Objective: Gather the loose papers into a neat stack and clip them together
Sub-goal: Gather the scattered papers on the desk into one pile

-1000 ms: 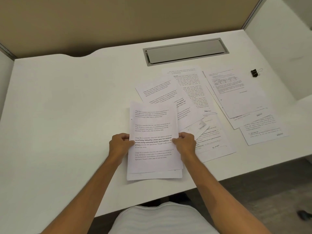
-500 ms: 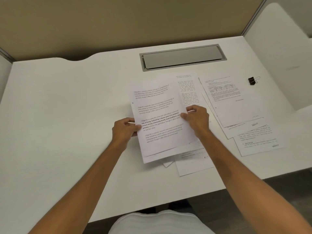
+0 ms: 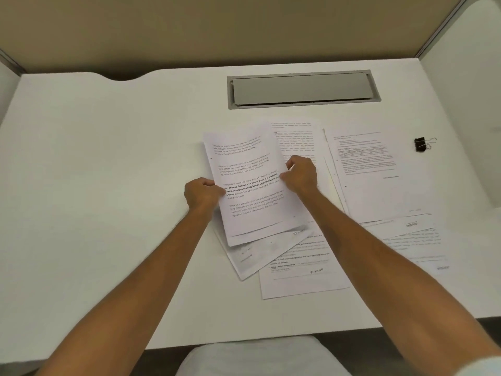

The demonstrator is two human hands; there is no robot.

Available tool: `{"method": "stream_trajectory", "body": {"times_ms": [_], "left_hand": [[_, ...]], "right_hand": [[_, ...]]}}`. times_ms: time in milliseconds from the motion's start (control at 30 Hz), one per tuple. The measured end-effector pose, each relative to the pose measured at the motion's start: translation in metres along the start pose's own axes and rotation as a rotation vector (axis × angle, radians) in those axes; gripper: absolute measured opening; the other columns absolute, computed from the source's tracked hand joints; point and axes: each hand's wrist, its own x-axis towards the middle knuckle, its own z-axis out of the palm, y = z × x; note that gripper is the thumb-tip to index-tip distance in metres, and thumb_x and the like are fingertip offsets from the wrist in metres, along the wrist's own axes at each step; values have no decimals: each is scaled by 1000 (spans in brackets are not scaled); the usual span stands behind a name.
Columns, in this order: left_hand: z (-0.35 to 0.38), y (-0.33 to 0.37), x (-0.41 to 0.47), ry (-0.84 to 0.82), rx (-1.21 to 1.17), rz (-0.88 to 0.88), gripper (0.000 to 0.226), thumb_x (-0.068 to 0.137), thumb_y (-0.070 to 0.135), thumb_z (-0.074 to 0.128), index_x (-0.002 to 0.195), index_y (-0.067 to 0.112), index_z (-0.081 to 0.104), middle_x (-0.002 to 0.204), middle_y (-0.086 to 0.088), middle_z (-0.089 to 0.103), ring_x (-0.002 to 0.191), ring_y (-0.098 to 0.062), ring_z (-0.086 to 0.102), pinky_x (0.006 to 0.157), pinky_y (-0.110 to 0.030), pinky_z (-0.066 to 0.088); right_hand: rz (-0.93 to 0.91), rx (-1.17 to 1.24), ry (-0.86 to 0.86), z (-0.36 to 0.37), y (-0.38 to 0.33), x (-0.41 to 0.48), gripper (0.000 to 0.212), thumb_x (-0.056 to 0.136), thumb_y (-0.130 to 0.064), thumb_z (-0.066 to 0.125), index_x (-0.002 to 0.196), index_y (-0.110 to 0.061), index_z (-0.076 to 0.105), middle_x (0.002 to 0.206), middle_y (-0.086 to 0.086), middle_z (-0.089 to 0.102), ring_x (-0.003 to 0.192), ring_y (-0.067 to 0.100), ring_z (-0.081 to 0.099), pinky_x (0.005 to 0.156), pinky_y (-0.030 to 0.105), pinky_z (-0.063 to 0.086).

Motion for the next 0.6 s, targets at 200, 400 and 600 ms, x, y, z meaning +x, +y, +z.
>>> {"method": "stream_trajectory", "body": {"times_ms": [200,400,600], "left_hand": [[4,-3,6,5,-38,-38,26,72,-8,77,91,6,69,104,-14,75,95,-32,73,76,-36,61],[4,-2,4,25,-88,-70,43,73,-9,75,100,20,62,109,-9,71,94,-28,70,83,-42,62],[-6,-11,-5,-54,-213,-128,41,75,-12,72,110,10,70,108,-13,75,97,-33,74,87,-44,61]], "right_hand": [[93,-7,-28,9,-4,7,36,84,-7,66,118,-11,56,123,13,57,112,34,59,94,47,53],[112,131,-49,4,-1,11,28,81,-4,69,107,-9,58,93,1,60,87,23,60,66,28,48],[64,249,-102,-8,-2,3,16,77,-3,78,88,-13,71,91,4,69,81,23,66,70,28,53]]}}
